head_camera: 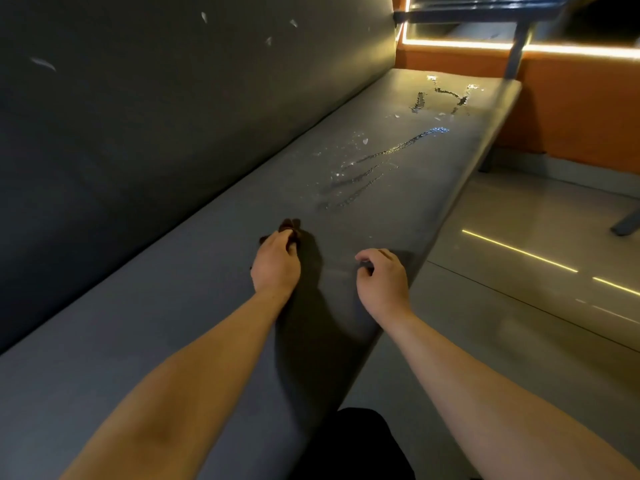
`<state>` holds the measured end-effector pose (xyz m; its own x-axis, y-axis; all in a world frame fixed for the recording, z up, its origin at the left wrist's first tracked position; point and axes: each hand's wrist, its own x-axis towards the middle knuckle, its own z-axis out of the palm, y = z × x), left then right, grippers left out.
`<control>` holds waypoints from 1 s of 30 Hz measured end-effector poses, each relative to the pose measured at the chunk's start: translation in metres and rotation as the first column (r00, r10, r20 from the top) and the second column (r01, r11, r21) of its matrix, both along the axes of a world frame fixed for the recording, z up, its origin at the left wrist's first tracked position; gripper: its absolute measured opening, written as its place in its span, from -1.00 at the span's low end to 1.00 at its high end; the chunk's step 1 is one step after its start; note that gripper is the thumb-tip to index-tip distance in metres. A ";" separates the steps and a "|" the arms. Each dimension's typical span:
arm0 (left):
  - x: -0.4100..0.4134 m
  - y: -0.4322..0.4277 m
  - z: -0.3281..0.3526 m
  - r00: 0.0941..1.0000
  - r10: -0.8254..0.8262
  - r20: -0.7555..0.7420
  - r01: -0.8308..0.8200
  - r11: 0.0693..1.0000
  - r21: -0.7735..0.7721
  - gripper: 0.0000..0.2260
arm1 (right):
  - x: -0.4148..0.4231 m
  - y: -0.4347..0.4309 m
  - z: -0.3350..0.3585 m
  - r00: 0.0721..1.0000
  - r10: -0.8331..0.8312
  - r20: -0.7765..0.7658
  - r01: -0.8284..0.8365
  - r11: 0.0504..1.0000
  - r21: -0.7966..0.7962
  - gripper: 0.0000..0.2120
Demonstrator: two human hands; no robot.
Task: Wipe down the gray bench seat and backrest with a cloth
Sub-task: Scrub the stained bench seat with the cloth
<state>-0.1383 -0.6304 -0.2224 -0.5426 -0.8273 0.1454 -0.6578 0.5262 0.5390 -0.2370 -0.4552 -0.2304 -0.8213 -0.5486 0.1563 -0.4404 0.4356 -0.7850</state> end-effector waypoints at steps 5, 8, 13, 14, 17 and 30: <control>-0.055 0.029 0.008 0.997 -0.055 -0.049 0.058 0.997 0.048 -0.68 | -0.018 0.016 0.002 0.995 0.082 -0.062 -0.078 0.995 0.065 -0.75; -0.086 0.055 0.007 0.981 -0.190 -0.042 0.193 0.979 0.063 -0.68 | -0.028 0.032 -0.003 0.995 -0.042 -0.088 0.047 0.997 0.057 -0.73; -0.103 0.083 0.002 0.953 -0.303 -0.007 0.303 0.952 0.039 -0.70 | -0.044 0.046 -0.006 0.979 -0.192 0.072 0.193 0.981 -0.011 -0.69; -0.101 0.085 0.002 0.942 -0.334 -0.002 0.334 0.942 0.037 -0.71 | -0.048 0.048 -0.004 0.969 -0.218 0.119 0.223 0.974 -0.034 -0.67; -0.094 0.100 0.002 0.900 -0.436 0.005 0.436 0.900 0.025 -0.73 | -0.051 0.050 -0.001 0.929 -0.275 0.249 0.301 0.951 -0.071 -0.64; -0.071 0.055 0.003 0.979 -0.187 -0.077 0.187 0.982 -0.013 -0.68 | -0.028 0.036 -0.001 0.971 -0.236 0.047 0.232 0.970 0.071 -0.69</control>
